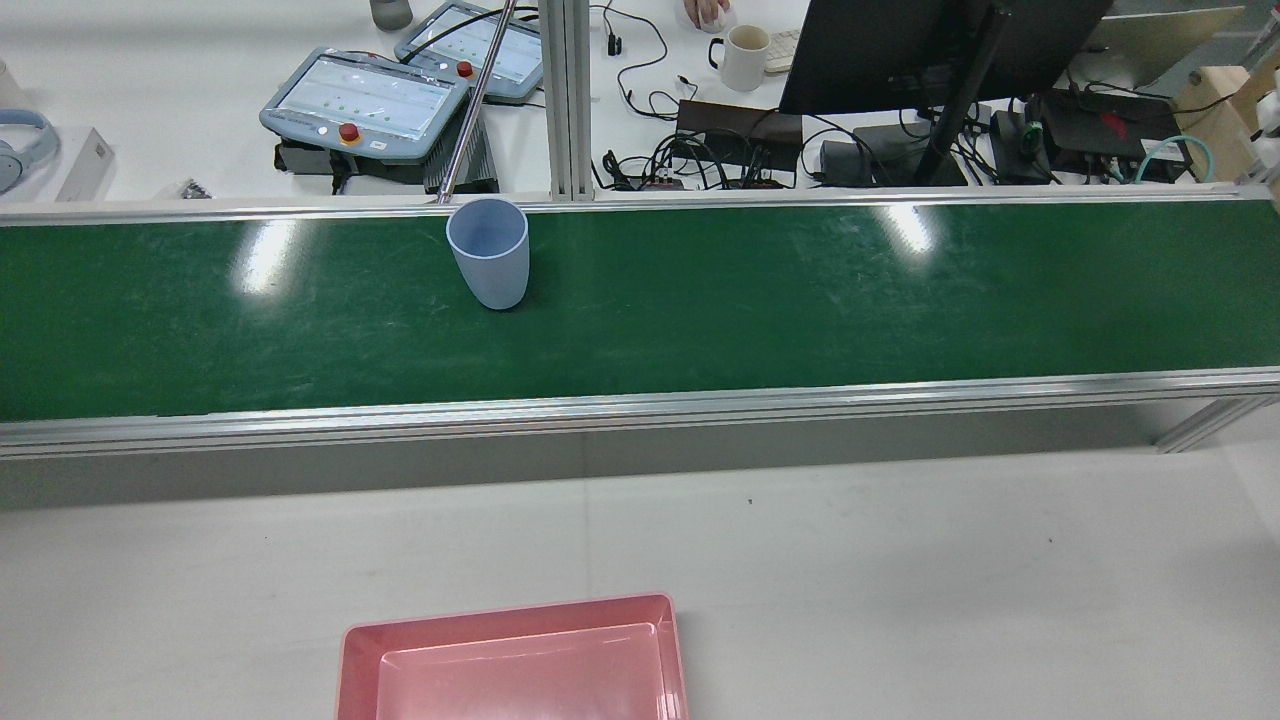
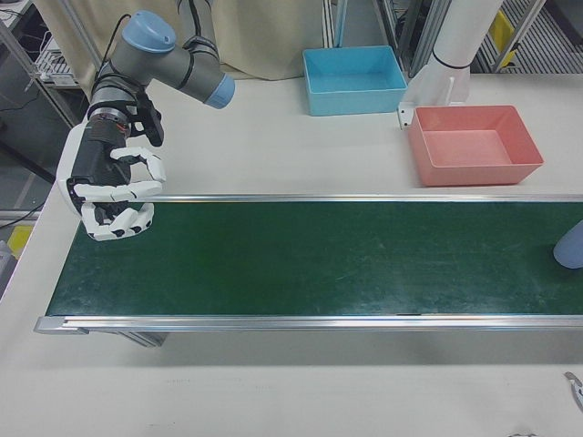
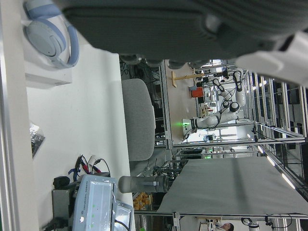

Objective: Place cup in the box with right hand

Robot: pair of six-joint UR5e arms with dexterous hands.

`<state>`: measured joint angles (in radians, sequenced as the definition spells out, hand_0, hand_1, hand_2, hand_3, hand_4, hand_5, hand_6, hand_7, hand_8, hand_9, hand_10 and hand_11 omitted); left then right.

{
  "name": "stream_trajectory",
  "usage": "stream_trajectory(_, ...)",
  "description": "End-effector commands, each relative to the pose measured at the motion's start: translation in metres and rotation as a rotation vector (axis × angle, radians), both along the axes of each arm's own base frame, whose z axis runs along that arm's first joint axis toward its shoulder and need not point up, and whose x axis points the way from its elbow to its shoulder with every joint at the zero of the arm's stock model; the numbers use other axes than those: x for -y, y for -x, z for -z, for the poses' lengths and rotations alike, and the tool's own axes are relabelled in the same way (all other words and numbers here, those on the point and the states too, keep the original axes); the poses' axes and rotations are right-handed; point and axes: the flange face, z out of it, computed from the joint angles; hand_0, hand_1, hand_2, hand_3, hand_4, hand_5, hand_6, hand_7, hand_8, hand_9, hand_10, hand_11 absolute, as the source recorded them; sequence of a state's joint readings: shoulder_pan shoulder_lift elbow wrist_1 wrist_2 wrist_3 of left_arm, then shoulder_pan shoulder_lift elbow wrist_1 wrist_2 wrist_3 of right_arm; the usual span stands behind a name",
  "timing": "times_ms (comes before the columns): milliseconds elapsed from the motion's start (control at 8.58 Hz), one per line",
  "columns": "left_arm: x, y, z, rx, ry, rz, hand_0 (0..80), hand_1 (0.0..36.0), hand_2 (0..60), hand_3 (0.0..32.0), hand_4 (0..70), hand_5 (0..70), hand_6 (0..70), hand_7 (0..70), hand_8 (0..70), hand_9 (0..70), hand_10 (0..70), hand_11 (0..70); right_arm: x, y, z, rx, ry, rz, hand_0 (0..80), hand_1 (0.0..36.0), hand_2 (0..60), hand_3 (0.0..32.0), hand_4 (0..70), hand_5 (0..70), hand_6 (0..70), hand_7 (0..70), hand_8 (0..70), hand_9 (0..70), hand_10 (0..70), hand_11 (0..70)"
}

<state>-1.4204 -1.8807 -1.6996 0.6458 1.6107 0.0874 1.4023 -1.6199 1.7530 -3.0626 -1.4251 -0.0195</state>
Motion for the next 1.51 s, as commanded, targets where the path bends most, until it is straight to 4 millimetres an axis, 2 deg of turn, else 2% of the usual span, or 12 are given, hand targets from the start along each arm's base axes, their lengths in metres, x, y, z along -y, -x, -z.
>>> stream_trajectory(0,0.0000,0.0000,0.0000,0.000,0.000,0.000,0.0,0.0,0.0,0.0,0.0,0.0,0.0,0.0,0.0,0.0,0.0,0.0,-0.0007,-0.0007,-0.0005,0.001,0.000,-0.001,58.2,25.1,34.6,0.0,63.3,13.0,22.8,70.0,40.1,57.9,47.2,67.2)
stream_trajectory(1398,0.0001,0.0000,-0.0007,0.000,0.001,0.000,0.0,0.0,0.0,0.0,0.0,0.0,0.0,0.0,0.0,0.0,0.0,0.0,-0.0020,-0.0010,-0.0004,0.001,0.000,-0.001,58.0,24.9,34.4,0.0,64.3,13.0,22.9,70.0,40.3,58.2,47.5,67.6)
